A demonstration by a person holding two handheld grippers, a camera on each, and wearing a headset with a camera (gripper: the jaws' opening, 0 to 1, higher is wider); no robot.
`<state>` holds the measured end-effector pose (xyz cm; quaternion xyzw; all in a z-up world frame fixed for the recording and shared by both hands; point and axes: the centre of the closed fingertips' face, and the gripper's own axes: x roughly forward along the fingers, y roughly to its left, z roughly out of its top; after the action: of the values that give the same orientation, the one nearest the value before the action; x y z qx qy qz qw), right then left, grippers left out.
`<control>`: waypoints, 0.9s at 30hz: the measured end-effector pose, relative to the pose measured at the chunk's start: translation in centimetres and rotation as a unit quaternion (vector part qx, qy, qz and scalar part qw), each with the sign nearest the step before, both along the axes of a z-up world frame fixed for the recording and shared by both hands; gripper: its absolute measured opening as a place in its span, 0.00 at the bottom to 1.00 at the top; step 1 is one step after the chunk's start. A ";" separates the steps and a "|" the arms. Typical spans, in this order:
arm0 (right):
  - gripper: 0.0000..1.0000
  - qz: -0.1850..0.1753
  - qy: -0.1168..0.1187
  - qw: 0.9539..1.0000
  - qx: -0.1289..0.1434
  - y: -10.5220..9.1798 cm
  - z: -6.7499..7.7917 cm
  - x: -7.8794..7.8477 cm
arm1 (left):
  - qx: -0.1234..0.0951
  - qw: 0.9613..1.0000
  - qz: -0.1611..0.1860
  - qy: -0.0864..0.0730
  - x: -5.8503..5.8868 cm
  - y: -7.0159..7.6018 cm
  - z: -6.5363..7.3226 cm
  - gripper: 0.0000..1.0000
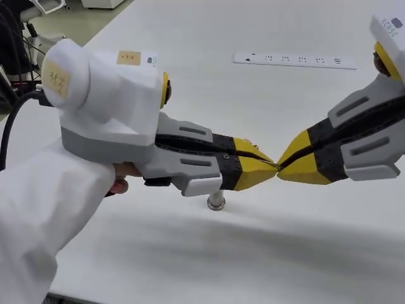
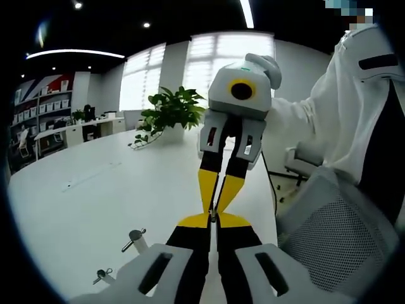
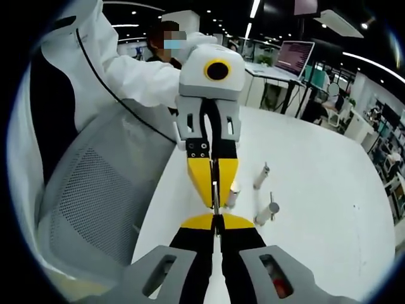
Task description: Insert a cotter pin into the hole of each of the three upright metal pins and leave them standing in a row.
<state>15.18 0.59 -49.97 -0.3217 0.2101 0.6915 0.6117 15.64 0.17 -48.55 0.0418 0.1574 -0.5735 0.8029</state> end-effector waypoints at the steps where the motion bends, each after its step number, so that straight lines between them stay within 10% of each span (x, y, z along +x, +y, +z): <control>1: 0.00 0.001 0.002 1.000 -0.002 -0.1 0.0 0.0 | 0.000 1.000 -0.001 0.000 0.0 0.0 0.0 0.00; 8: 0.00 -0.001 -0.005 1.000 -0.012 -0.1 -0.4 0.3 | 0.020 1.000 0.009 -0.014 0.3 0.4 -0.5 0.02; 15: 0.00 -0.011 -0.002 0.999 -0.035 -0.3 -1.6 0.7 | 0.046 0.997 0.060 -0.026 1.5 2.8 -1.5 0.33; 27: 0.00 -0.040 0.016 0.995 -0.087 0.2 -4.2 1.4 | 0.064 0.993 0.094 0.012 2.1 5.2 -4.3 0.32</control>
<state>16.55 0.81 -54.15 -0.3535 0.2920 0.6509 0.6051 17.69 5.40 -52.87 0.0713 0.2071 -0.4847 0.8468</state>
